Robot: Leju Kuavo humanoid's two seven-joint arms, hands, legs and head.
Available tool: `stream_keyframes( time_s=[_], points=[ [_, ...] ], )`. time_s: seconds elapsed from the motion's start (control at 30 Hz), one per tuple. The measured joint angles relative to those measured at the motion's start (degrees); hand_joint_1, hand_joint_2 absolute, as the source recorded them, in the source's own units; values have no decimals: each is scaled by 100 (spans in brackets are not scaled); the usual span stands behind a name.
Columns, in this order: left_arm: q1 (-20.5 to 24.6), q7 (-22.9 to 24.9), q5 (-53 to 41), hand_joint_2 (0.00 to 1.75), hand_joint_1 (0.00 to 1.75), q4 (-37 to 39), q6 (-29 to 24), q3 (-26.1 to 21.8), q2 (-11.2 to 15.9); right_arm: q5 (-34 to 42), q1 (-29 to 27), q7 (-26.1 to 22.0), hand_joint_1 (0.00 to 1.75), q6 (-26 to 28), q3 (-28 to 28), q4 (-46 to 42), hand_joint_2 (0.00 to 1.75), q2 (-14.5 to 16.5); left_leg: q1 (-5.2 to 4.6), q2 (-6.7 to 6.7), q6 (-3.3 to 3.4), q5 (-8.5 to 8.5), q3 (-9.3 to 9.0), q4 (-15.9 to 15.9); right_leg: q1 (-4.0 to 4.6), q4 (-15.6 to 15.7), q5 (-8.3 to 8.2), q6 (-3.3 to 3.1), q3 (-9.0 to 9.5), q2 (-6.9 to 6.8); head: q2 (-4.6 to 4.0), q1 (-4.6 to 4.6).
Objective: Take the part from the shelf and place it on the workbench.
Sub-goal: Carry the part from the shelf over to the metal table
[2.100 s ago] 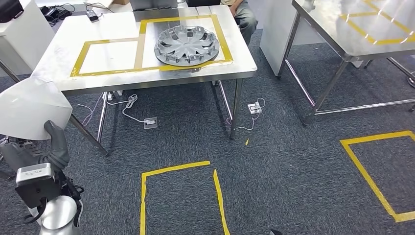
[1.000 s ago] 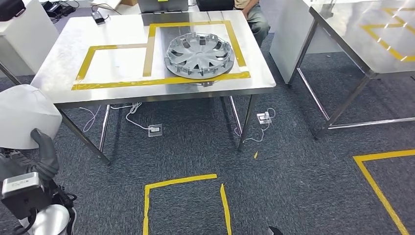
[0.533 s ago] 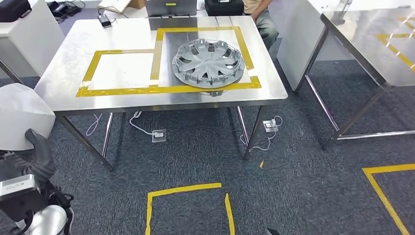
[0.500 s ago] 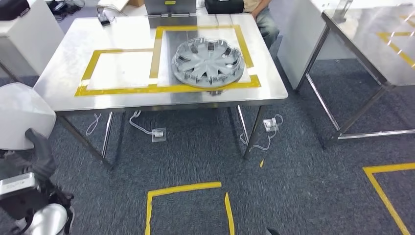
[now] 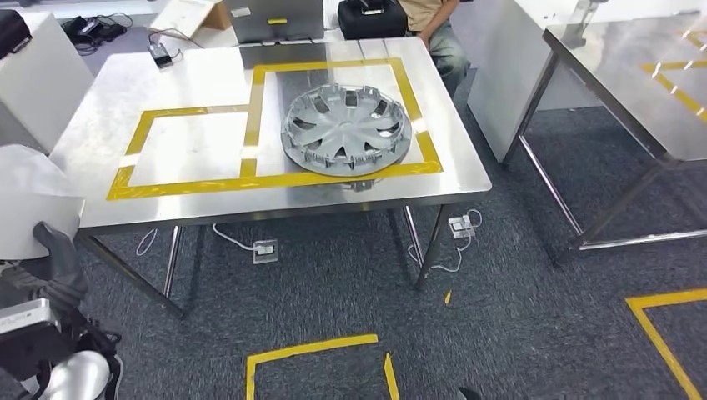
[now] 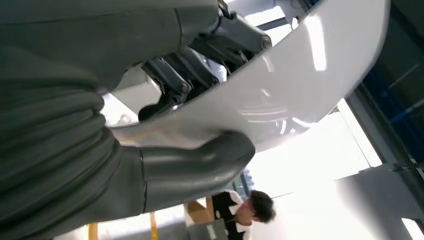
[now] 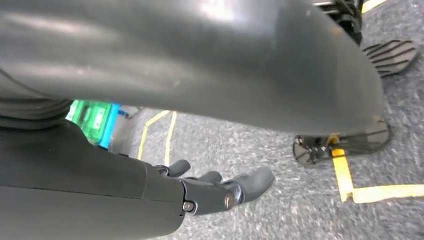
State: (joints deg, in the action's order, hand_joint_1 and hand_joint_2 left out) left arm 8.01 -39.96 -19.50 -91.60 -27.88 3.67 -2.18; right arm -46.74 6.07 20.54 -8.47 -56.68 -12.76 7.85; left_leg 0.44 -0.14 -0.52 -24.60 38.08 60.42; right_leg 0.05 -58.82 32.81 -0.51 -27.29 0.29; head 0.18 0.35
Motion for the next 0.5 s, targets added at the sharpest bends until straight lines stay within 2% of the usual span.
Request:
stream_keyframes(
  time_s=[0.07,0.1,0.13,0.17,0.23,0.27,0.3,0.33,0.37,0.43,0.47,0.5],
  points=[
    [6,-1,1,175,175,-13,-3,-3,3,-4,13,1,0,6,0,0,0,-3,8,-20,87,-74,-122,-16,3,-19,31,71,85,-4,0,16],
    [10,-3,-1,175,175,-18,-4,-7,4,-4,17,15,0,6,0,0,0,-5,23,-28,123,-102,-200,-37,3,-151,3,96,72,-6,1,21],
    [12,-4,-2,175,175,-21,-5,-9,4,-4,24,25,0,6,1,0,0,-7,32,-32,151,-138,-289,-51,-6,-385,-1,116,-48,-7,0,28],
    [11,-3,-2,175,175,-24,-7,-11,3,-4,30,30,0,6,1,0,0,-9,38,-32,169,-190,-366,-65,-16,-726,29,136,-266,-9,0,34],
    [9,-3,0,175,175,-24,-7,-13,2,-5,32,24,0,6,2,0,0,-8,39,-38,182,-317,-497,-78,-30,-1423,292,171,-843,-9,0,44],
    [6,-3,2,175,175,-23,-7,-13,2,-5,25,25,0,6,2,0,0,-8,39,-45,180,-388,-572,-81,-35,-1592,462,186,-1076,-9,-1,45],
    [5,-3,3,175,175,-22,-6,-13,2,-6,13,31,0,8,1,0,0,-8,40,-56,176,-464,-660,-82,-38,-1603,573,196,-1234,-9,-1,49],
    [4,-2,4,175,175,-19,-3,-13,1,-5,1,37,0,10,1,0,0,-9,40,-65,170,-544,-763,-83,-39,-1446,547,199,-1311,-9,-1,50],
    [4,-2,3,175,175,-16,5,-13,-1,-2,-12,42,0,13,0,0,0,-10,40,-70,161,-631,-871,-84,-37,-1156,339,188,-1330,-11,-1,52],
    [-2,-3,-4,175,175,0,33,-13,-11,11,-45,11,0,14,0,0,0,-13,28,-85,120,-811,-1067,-80,-14,-490,-439,136,-1317,-27,-1,53],
    [-8,-3,-10,175,175,8,52,-12,-18,21,-61,-12,0,13,-1,0,0,-13,21,-93,86,-905,-1139,-89,5,-293,-743,104,-1288,-33,-1,51],
    [-13,-3,-20,175,175,15,70,-12,-27,32,-71,-16,0,13,-2,0,0,-12,14,-103,47,-969,-1226,-90,18,-193,-903,70,-1256,-38,0,50]
  ],
)
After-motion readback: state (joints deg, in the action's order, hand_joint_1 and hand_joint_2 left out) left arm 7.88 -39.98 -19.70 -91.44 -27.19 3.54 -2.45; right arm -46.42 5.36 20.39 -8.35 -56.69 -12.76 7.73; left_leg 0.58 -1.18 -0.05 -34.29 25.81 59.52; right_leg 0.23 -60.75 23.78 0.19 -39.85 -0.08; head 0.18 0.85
